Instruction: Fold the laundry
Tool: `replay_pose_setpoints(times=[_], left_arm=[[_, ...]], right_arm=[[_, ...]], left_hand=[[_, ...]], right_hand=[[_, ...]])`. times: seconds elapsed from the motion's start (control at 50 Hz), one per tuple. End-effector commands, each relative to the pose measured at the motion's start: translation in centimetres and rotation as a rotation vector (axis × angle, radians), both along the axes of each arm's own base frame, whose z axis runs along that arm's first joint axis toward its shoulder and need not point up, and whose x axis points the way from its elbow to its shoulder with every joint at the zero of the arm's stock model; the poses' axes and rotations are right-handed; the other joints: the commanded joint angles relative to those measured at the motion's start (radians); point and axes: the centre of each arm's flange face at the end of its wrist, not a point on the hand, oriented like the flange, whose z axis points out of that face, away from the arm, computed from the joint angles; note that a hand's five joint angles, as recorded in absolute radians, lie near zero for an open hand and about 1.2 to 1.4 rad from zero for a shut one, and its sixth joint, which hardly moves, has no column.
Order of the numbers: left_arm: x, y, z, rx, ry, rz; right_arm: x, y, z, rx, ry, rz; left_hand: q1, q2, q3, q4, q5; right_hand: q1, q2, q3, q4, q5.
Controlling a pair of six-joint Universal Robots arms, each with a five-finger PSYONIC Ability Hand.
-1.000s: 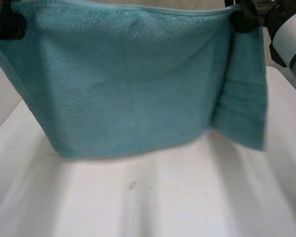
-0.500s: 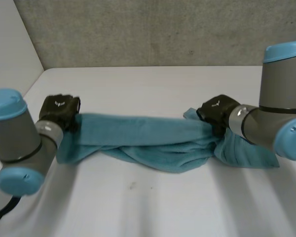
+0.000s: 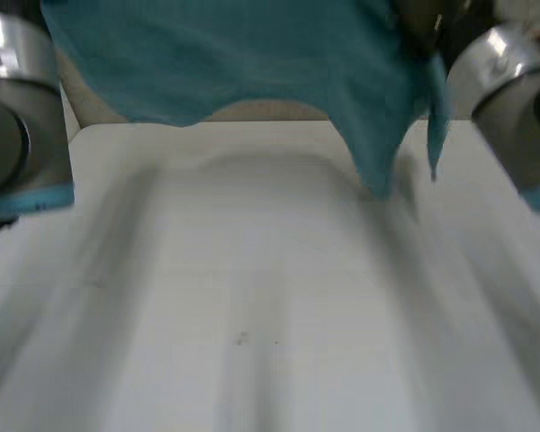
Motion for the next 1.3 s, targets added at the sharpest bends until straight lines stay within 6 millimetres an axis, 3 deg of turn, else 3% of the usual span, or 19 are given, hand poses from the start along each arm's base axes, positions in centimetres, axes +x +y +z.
replay_pose_setpoints(times=[0.02, 0.06, 0.08, 0.12, 0.18, 0.26, 0.28, 0.3, 0.34, 0.38, 0.42, 0.56, 0.66, 0.78, 0.84, 1.02, 1.12, 1.2, 1.3], left_arm=[[2.1, 1.3, -8.7, 0.267, -0.099, 0.039], [2.7, 1.6, -9.8, 0.302, -0.11, 0.051], [3.1, 1.9, -10.7, 0.33, -0.119, 0.057], [3.3, 2.3, -11.6, 0.356, -0.127, 0.058], [3.7, 2.7, -12.6, 0.389, -0.136, 0.066], [4.3, 2.8, -13.0, 0.402, -0.137, 0.081], [4.6, 2.7, -13.0, 0.404, -0.136, 0.09], [4.8, 2.7, -13.0, 0.407, -0.135, 0.098], [5.0, 2.7, -12.9, 0.409, -0.133, 0.103], [5.2, 2.6, -12.8, 0.411, -0.131, 0.108], [5.5, 2.7, -12.6, 0.412, -0.126, 0.112], [6.1, 4.4, -8.8, 0.344, -0.053, 0.087], [6.5, 6.1, -5.6, 0.286, -0.005, 0.059], [6.1, 8.0, -2.8, 0.243, -0.014, 0.008], [5.8, 8.5, -2.0, 0.216, -0.021, -0.016], [4.9, 9.5, -1.6, 0.206, -0.025, -0.059], [4.7, 9.4, -2.2, 0.221, -0.029, -0.062], [5.0, 8.9, -2.7, 0.239, -0.027, -0.047], [5.2, 8.2, -3.6, 0.265, -0.033, -0.033]], right_arm=[[-0.7, 3.2, -8.7, 0.378, 0.164, 0.088], [-0.7, 4.2, -11.1, 0.468, 0.209, 0.133], [-0.7, 4.2, -11.1, 0.468, 0.21, 0.133], [-0.6, 4.6, -14.2, 0.562, 0.241, 0.17], [-0.6, 4.6, -16.2, 0.63, 0.249, 0.174], [-0.6, 4.8, -17.1, 0.659, 0.252, 0.174], [-0.6, 5.0, -17.3, 0.667, 0.252, 0.176], [-0.6, 5.0, -17.3, 0.667, 0.252, 0.176], [-0.8, 5.2, -17.8, 0.691, 0.245, 0.169], [-1.0, 5.1, -18.1, 0.71, 0.224, 0.156], [-1.5, 4.8, -18.2, 0.737, 0.182, 0.136], [-4.7, 3.0, -16.3, 0.83, -0.129, 0.051], [-8.9, 0.8, -15.4, 0.906, -0.358, -0.046], [-10.0, 0.8, -15.7, 0.925, -0.366, -0.088], [-10.3, 1.5, -16.3, 0.961, -0.328, -0.111], [-10.2, 4.1, -17.9, 0.988, -0.052, -0.135], [-10.2, 3.8, -18.1, 0.972, -0.02, -0.133], [-9.7, 3.0, -20.5, 1.033, -0.005, -0.131], [-8.7, 2.3, -21.8, 1.021, 0.011, -0.128]], left_hand=[[0.245, 0.196, 0.202, 0.201, 0.264], [0.245, 0.196, 0.202, 0.201, 0.264], [0.245, 0.196, 0.202, 0.201, 0.264], [0.245, 0.196, 0.202, 0.201, 0.264], [0.245, 0.196, 0.202, 0.201, 0.264], [0.245, 0.196, 0.202, 0.201, 0.264], [0.245, 0.196, 0.202, 0.201, 0.264], [0.245, 0.196, 0.202, 0.201, 0.264], [0.245, 0.196, 0.202, 0.201, 0.264], [0.245, 0.196, 0.202, 0.201, 0.264], [0.245, 0.196, 0.202, 0.201, 0.264], [0.245, 0.196, 0.202, 0.201, 0.264], [0.245, 0.196, 0.202, 0.201, 0.264], [0.245, 0.196, 0.202, 0.201, 0.264], [0.245, 0.196, 0.202, 0.201, 0.264], [0.245, 0.196, 0.202, 0.201, 0.264], [0.245, 0.196, 0.202, 0.201, 0.264], [0.245, 0.196, 0.202, 0.201, 0.264], [0.245, 0.196, 0.202, 0.201, 0.264]], right_hand=[[0.414, 0.215, 0.209, 0.204, 0.232], [0.414, 0.215, 0.209, 0.204, 0.232], [0.414, 0.215, 0.209, 0.204, 0.232], [0.414, 0.215, 0.209, 0.204, 0.232], [0.414, 0.215, 0.209, 0.204, 0.232], [0.414, 0.215, 0.209, 0.204, 0.232], [0.171, -0.028, -0.034, -0.039, -0.012], [0.169, -0.03, -0.036, -0.042, -0.014], [-0.433, -0.632, -0.638, -0.644, -0.616], [-0.634, -0.833, -0.839, -0.844, -0.816], [-0.671, -0.87, -0.875, -0.881, -0.853], [-0.686, -0.885, -0.89, -0.896, -0.868], [-0.695, -0.893, -0.899, -0.905, -0.877], [-0.621, -0.82, -0.826, -0.831, -0.804], [-0.457, -0.656, -0.661, -0.667, -0.639], [-0.099, -0.298, -0.303, -0.309, -0.281], [-0.113, -0.312, -0.318, -0.323, -0.296], [-0.116, -0.315, -0.321, -0.326, -0.299], [-0.151, -0.35, -0.356, -0.361, -0.334]])
